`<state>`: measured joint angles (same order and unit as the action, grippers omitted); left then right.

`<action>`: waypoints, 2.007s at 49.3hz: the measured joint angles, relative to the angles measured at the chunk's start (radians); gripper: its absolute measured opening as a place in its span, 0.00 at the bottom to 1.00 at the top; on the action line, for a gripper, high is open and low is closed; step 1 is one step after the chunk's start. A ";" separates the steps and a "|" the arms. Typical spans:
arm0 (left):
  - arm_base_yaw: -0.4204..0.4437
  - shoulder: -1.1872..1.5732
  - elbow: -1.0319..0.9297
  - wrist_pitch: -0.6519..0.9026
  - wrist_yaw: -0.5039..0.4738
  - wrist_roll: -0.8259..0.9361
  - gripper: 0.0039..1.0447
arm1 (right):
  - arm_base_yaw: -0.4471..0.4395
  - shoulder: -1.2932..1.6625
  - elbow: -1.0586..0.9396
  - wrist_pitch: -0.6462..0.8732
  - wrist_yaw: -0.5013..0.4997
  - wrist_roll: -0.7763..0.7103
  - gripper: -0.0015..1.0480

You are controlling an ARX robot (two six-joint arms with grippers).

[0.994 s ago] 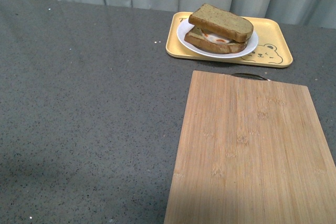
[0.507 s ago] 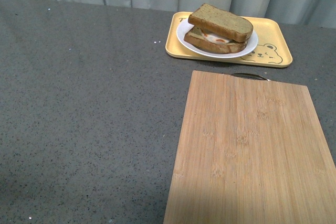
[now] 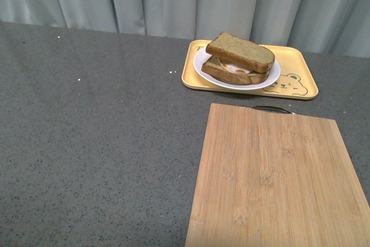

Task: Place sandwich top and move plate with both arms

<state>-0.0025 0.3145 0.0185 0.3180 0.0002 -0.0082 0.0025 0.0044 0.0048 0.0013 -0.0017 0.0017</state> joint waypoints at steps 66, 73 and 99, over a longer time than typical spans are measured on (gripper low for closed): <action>0.000 -0.310 0.000 -0.315 0.000 0.000 0.69 | 0.000 0.000 0.000 0.000 0.000 0.000 0.91; 0.000 -0.310 0.000 -0.315 0.000 0.000 0.91 | 0.000 0.000 0.000 0.000 0.000 0.000 0.91; 0.000 -0.310 0.000 -0.315 0.000 0.000 0.94 | 0.000 0.000 0.000 0.000 0.000 0.000 0.91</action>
<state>-0.0025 0.0044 0.0189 0.0025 -0.0002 -0.0078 0.0025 0.0044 0.0048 0.0013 -0.0017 0.0017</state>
